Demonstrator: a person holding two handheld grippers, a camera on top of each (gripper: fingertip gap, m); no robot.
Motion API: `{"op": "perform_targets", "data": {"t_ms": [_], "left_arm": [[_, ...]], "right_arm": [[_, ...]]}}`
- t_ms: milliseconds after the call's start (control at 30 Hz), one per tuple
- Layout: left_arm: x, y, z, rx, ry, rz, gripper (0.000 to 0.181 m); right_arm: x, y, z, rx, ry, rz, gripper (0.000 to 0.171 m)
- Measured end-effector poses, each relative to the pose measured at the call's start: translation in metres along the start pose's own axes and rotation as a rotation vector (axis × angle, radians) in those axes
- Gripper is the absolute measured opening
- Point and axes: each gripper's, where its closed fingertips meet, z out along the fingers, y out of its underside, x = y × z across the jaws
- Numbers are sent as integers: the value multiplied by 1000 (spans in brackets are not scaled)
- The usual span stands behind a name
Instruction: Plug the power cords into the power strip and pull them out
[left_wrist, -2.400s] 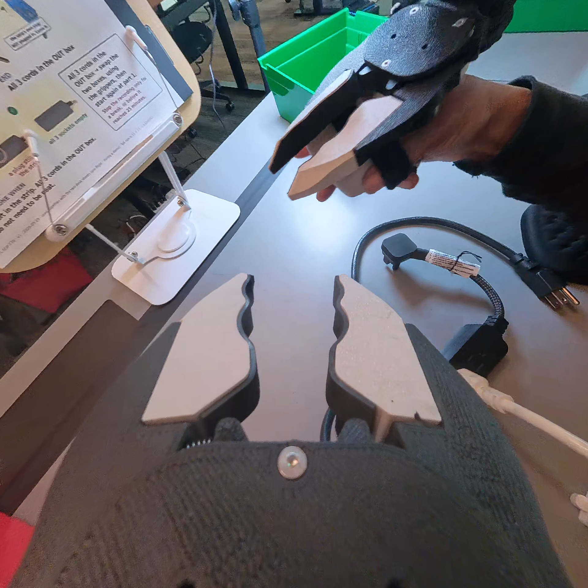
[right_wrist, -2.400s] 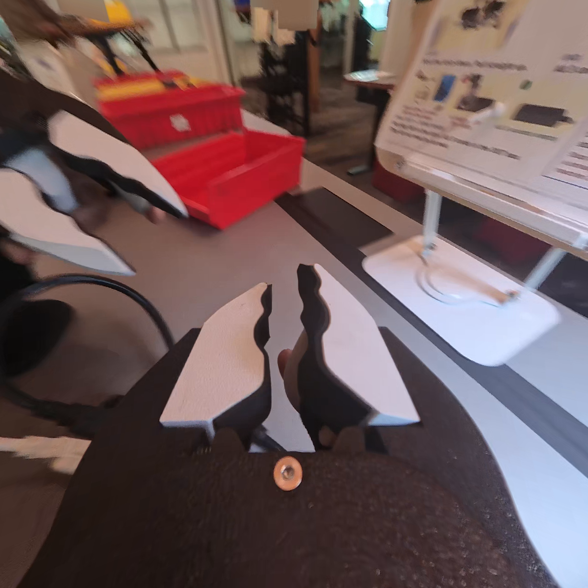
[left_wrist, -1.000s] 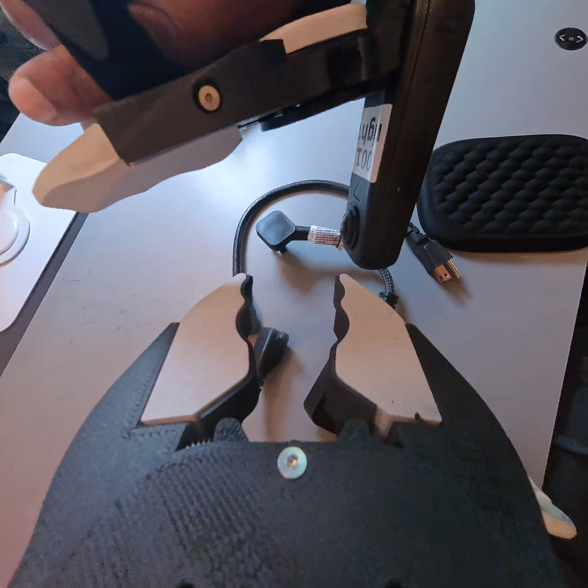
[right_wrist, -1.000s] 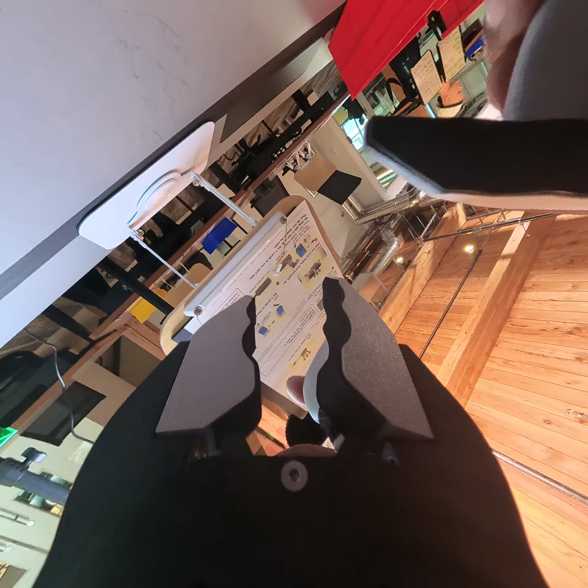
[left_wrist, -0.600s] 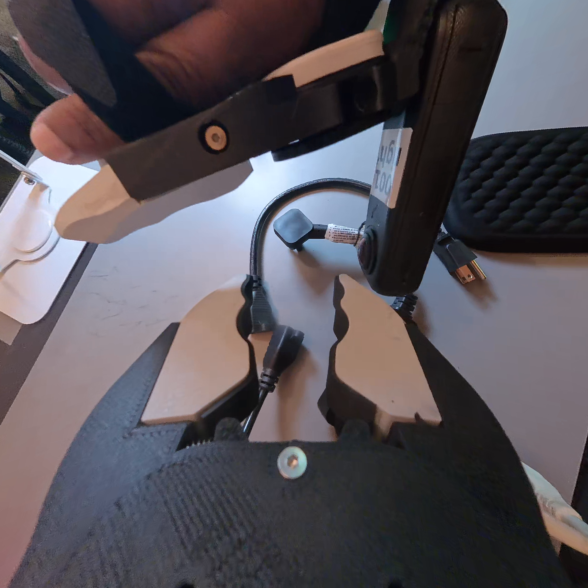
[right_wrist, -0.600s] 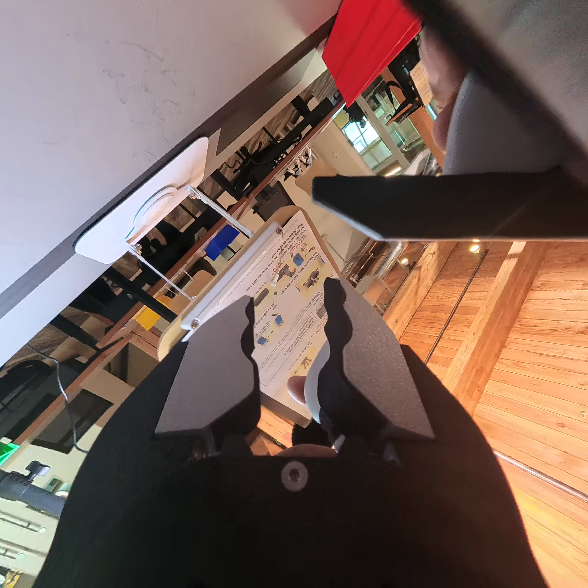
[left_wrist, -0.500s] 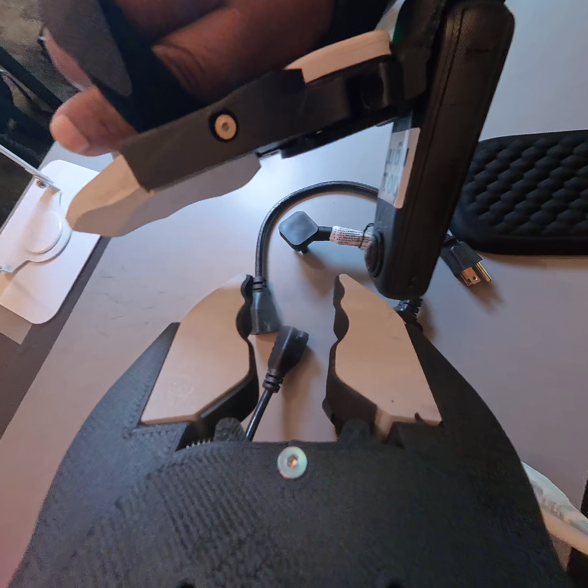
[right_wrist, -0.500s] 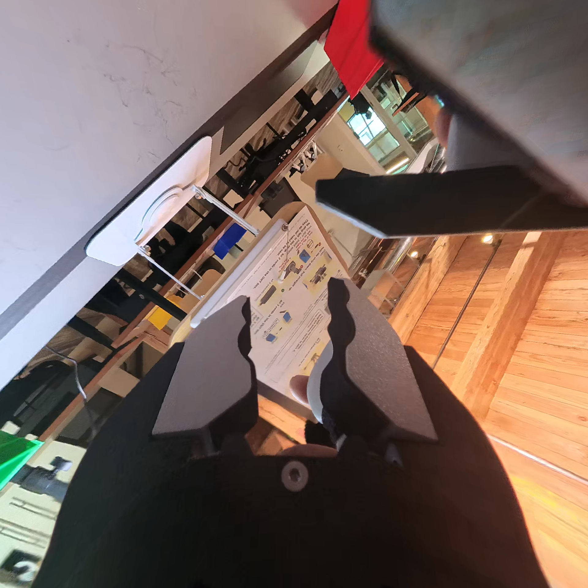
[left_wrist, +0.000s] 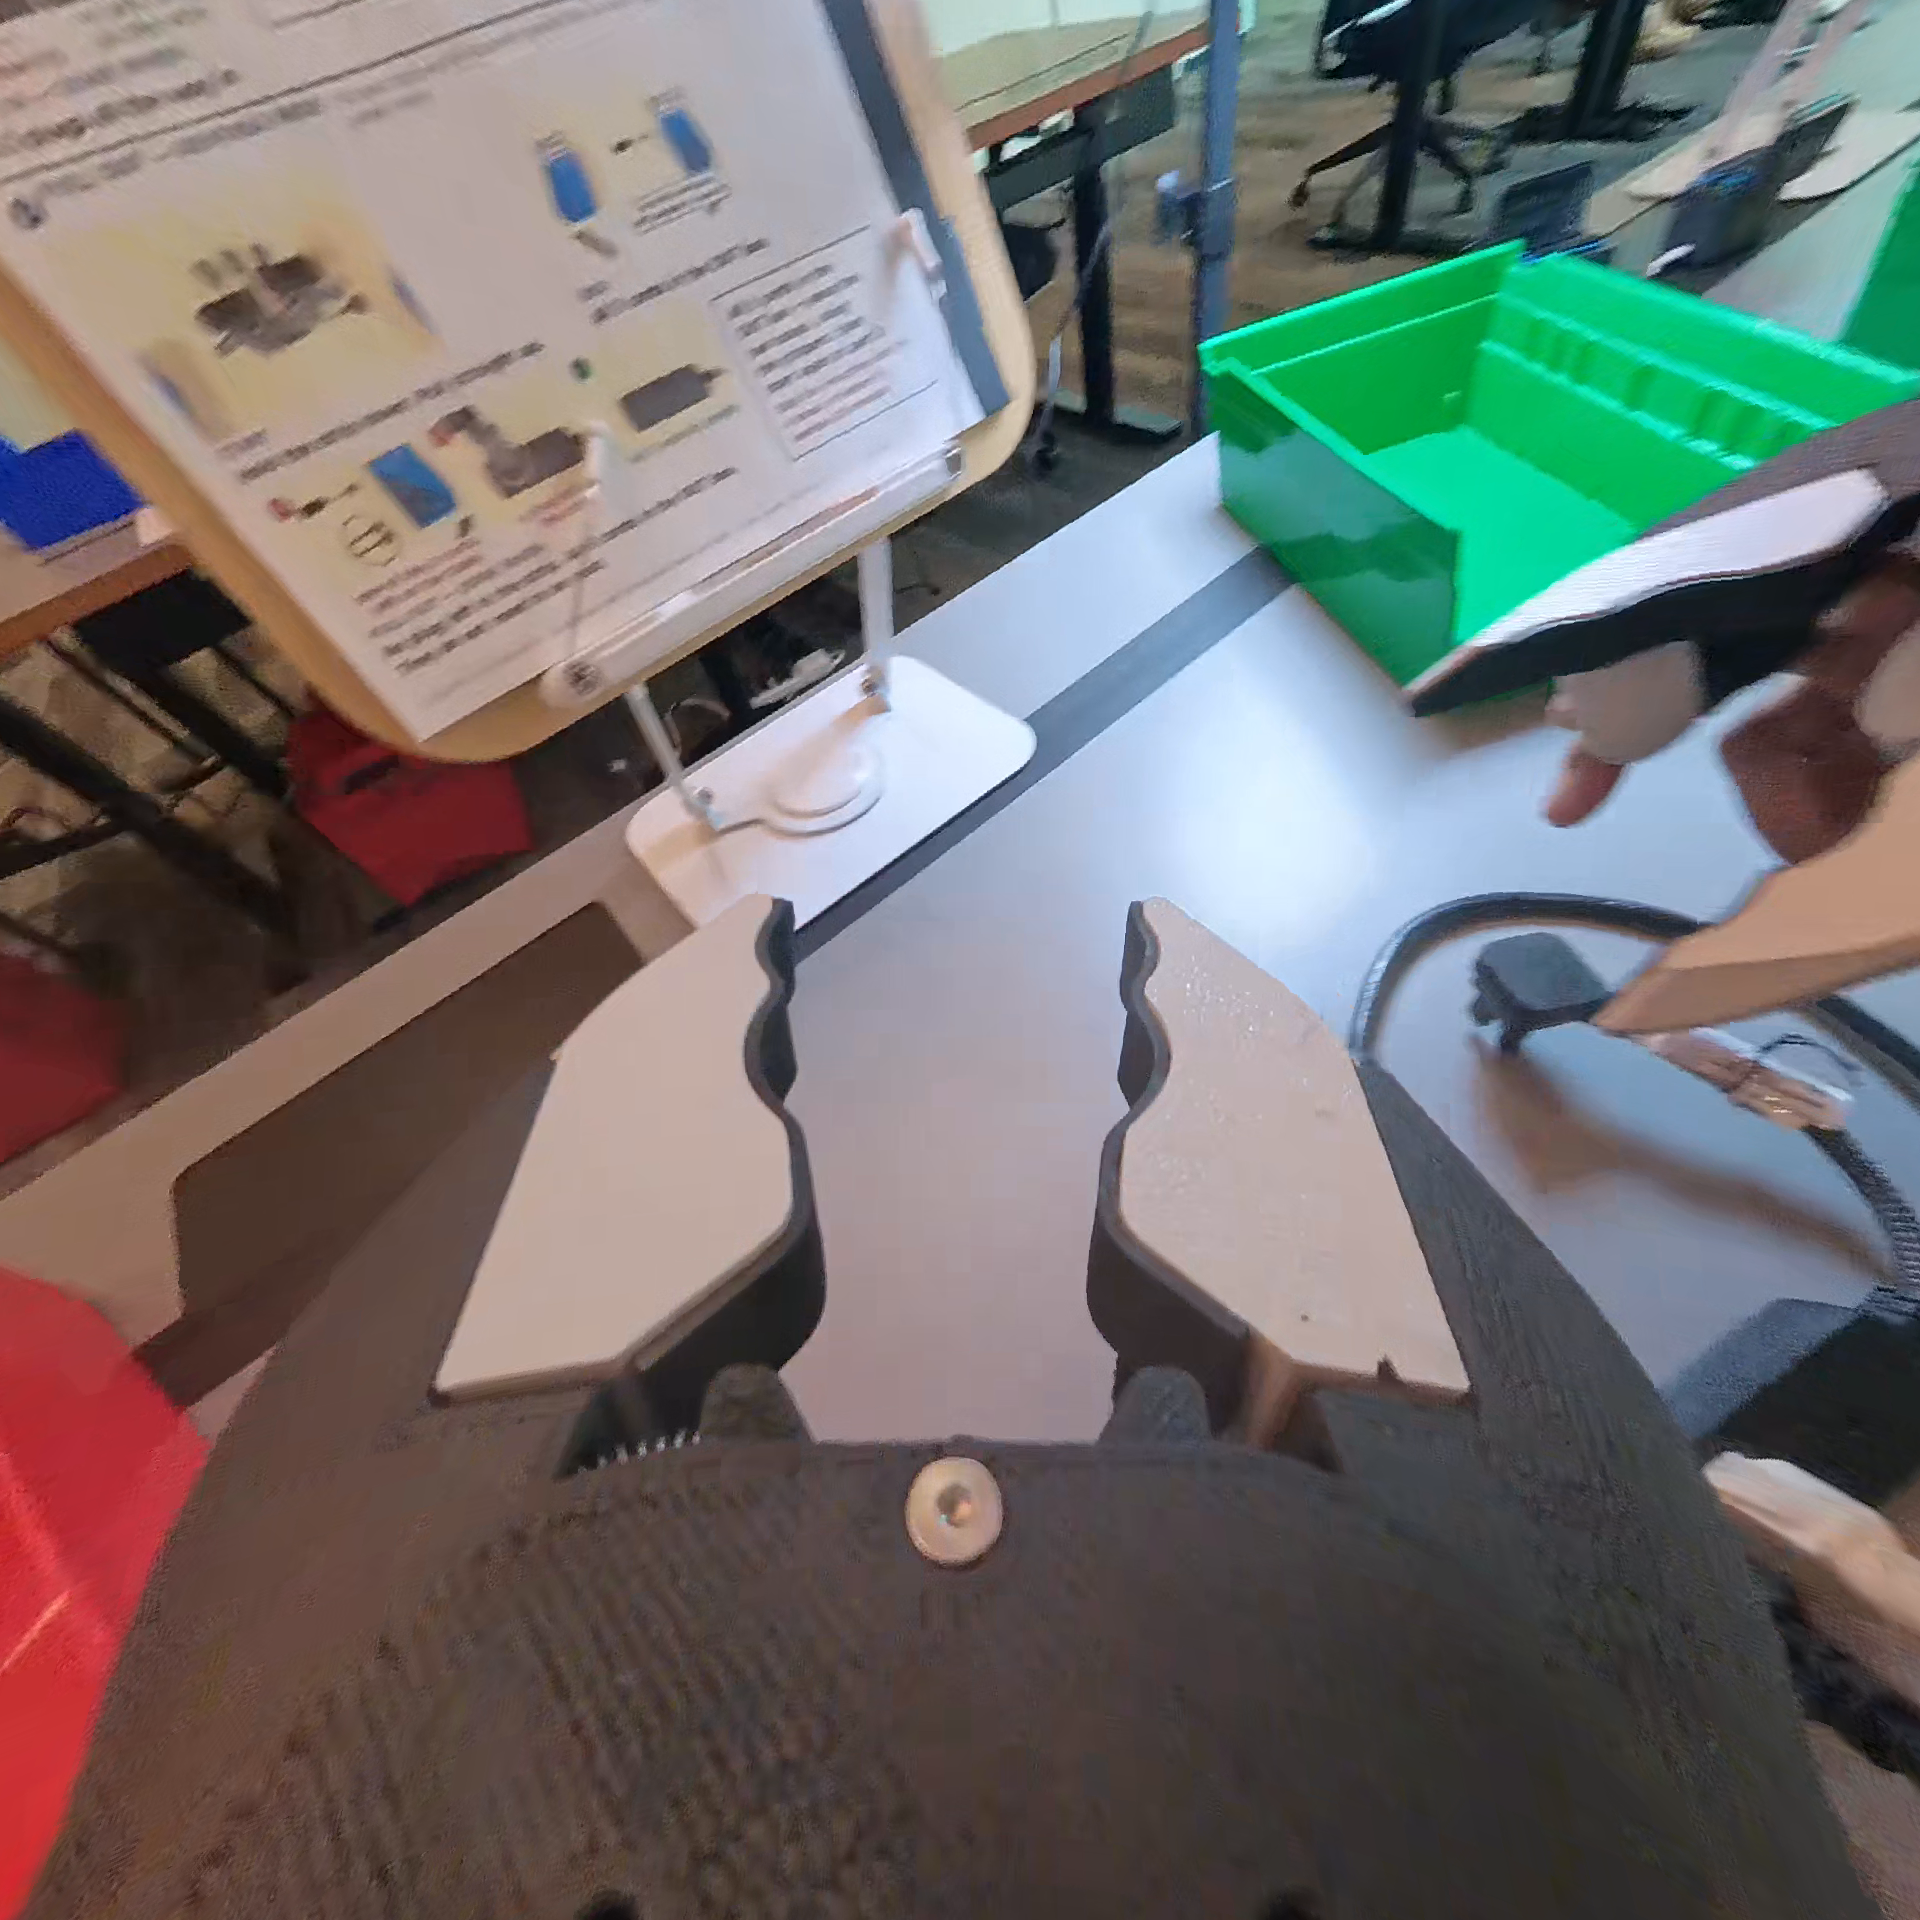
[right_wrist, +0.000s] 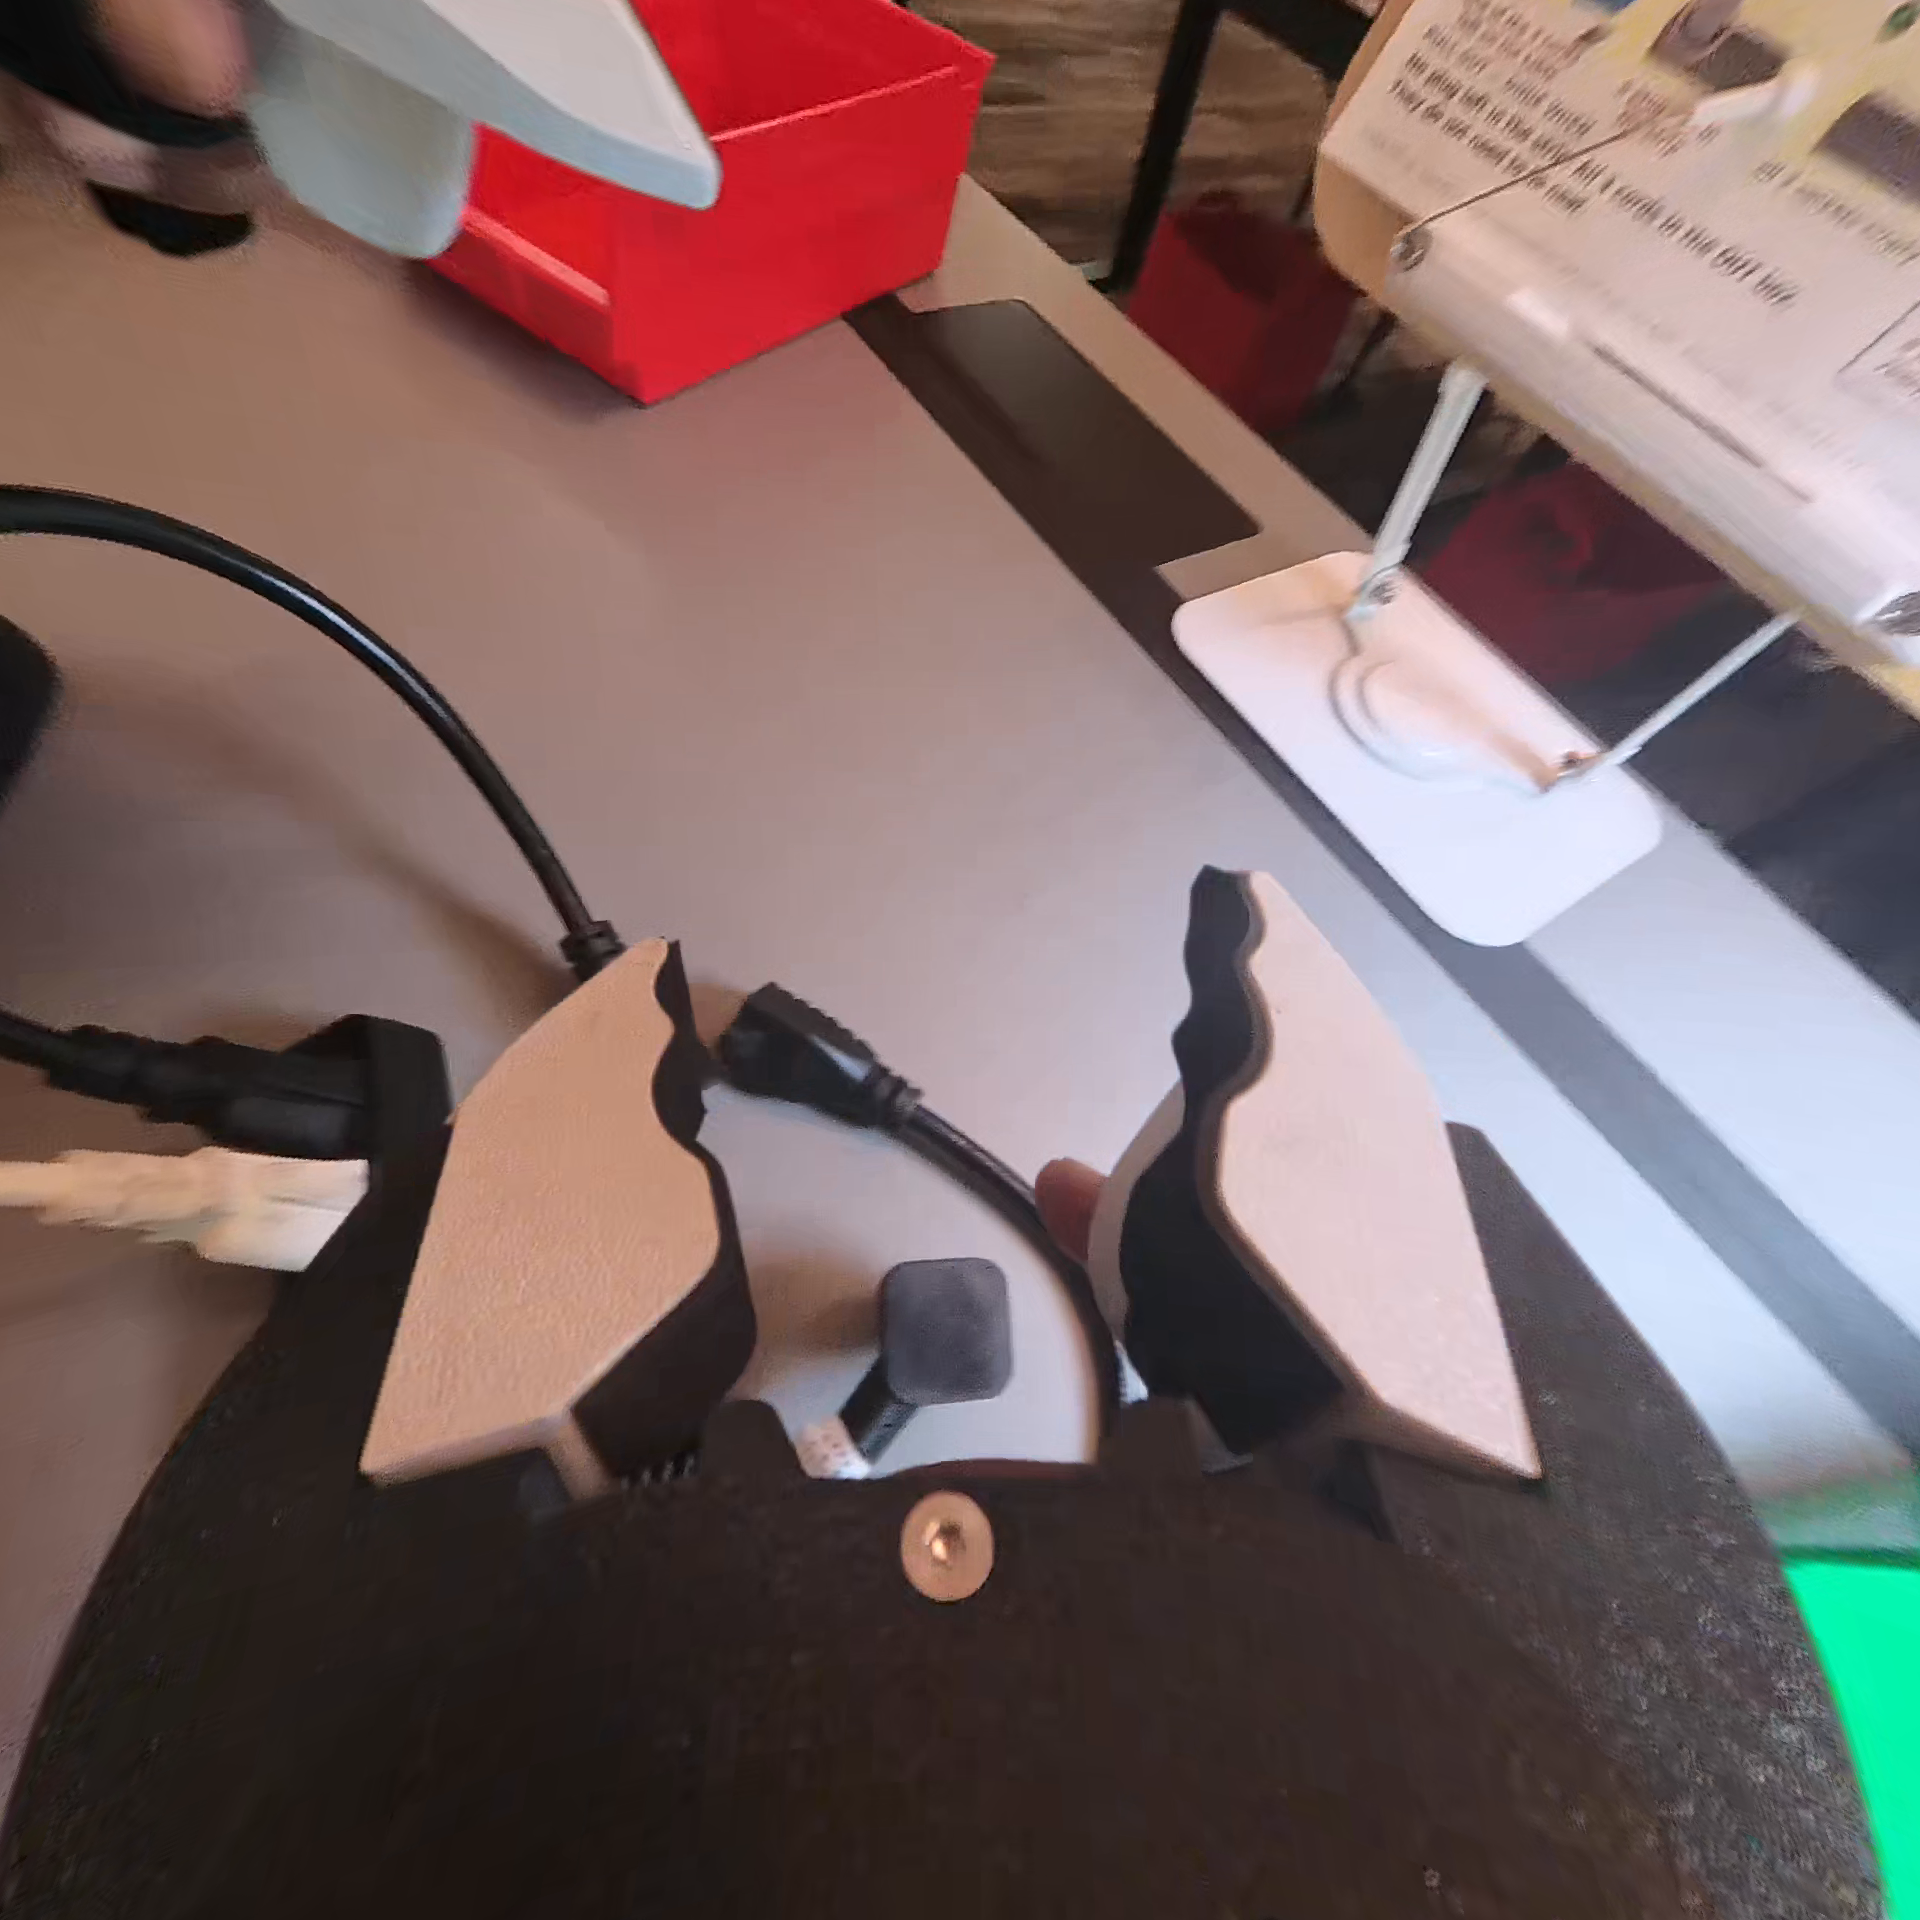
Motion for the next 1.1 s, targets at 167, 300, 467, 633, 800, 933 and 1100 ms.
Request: {"op": "perform_targets", "data": {"t_ms": [167,300,467,633,800,933,1100], "left_arm": [[-22,26,2,-35,-40,-39,61],[-19,31,4,-44,-21,-39,62],[-4,28,6,-32,23,-1,63],[32,24,13,-13,183,26,65],[71,29,34,-45,250,147,65],[66,41,55,-78,202,170,58],[55,50,67,-81,191,206,35]], "right_arm": [[-24,3,13,-7,-128,77,102],[-20,5,37,-43,-135,82,102],[0,5,68,-55,-151,240,101],[23,13,103,-133,-146,394,106],[34,21,152,-222,-74,441,104],[26,21,184,-266,-18,414,100],[-9,4,205,-227,-122,366,95]]}}
